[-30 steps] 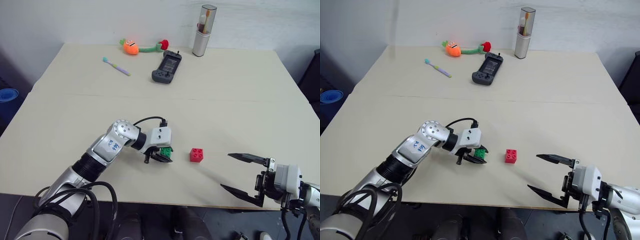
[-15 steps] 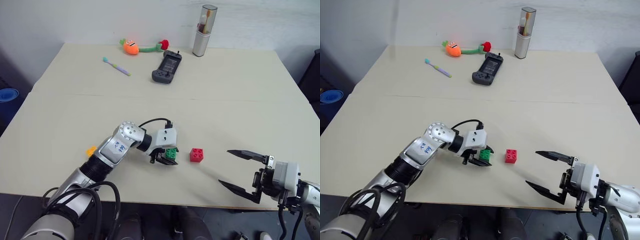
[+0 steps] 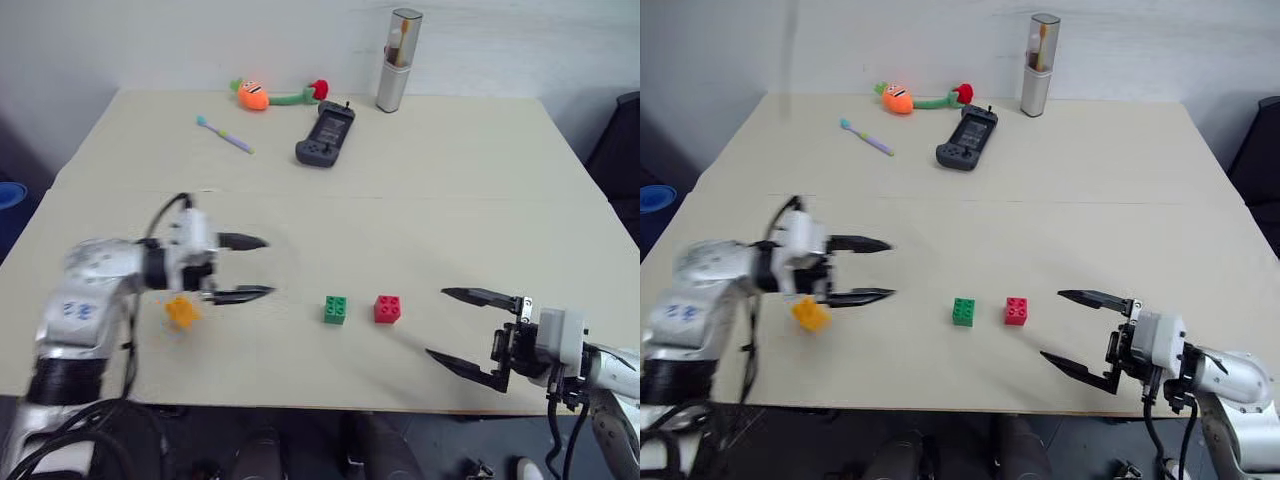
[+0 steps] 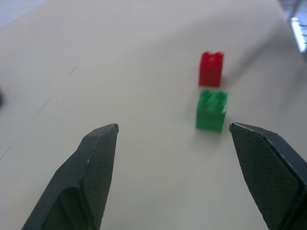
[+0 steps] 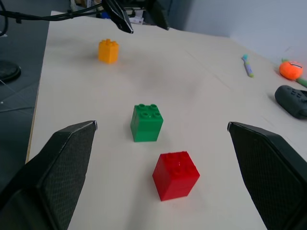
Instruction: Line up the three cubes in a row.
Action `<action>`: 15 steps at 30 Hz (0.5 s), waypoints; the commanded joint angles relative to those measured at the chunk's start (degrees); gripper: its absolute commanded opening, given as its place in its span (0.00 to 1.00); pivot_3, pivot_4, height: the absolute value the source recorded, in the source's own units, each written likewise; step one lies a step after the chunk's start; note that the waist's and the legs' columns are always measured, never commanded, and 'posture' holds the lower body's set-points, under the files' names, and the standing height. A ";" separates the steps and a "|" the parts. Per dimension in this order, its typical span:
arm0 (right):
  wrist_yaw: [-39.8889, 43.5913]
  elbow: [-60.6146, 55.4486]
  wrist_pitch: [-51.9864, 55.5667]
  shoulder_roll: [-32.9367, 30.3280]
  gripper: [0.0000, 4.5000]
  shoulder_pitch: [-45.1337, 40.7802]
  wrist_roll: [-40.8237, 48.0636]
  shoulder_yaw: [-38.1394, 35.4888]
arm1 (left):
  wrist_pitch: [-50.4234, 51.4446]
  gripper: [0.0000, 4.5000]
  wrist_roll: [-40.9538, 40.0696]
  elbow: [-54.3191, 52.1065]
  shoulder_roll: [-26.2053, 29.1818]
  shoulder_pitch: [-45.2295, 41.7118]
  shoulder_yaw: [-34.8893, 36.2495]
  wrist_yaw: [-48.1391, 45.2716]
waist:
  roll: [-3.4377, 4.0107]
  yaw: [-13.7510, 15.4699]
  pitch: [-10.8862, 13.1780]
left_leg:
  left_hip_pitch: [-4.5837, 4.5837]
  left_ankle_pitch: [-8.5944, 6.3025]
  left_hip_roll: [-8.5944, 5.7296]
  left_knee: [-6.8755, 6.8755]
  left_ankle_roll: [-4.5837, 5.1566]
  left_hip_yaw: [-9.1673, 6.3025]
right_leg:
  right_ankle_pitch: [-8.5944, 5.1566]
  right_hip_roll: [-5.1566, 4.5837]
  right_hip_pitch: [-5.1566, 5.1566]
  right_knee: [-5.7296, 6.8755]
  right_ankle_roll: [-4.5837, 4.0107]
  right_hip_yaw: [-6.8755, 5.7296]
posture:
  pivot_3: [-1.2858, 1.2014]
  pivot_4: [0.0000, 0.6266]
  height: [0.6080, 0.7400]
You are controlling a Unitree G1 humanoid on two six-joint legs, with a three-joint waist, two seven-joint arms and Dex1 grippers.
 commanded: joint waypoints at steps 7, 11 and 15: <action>1.48 -0.99 0.59 2.51 1.00 -5.83 1.17 5.94 | -10.84 1.00 -0.02 19.40 6.92 24.94 25.92 -1.33 | -0.10 0.55 -0.02 | 0.05 -0.28 0.04 -0.10 0.25 -0.03 | -0.05 -0.12 0.02 -0.09 -0.08 -0.10 | 0.52 0.24 1.00; 1.27 -0.65 0.53 2.91 1.00 -7.05 0.85 6.90 | -7.91 1.00 -3.48 13.00 5.19 29.23 26.43 -1.39 | -0.12 1.53 -0.03 | 0.01 -0.51 -0.03 -0.10 0.44 -0.06 | -0.05 -0.34 0.03 -0.18 -0.08 -0.17 | 0.52 0.24 1.00; 1.50 -0.51 0.21 3.21 1.00 -8.16 0.91 7.68 | -5.09 1.00 -4.98 7.73 2.92 28.37 22.21 0.82 | -0.10 1.56 -0.03 | -0.02 -0.52 -0.10 -0.10 0.46 -0.12 | -0.04 -0.46 0.06 -0.18 -0.08 -0.23 | 0.52 0.24 1.00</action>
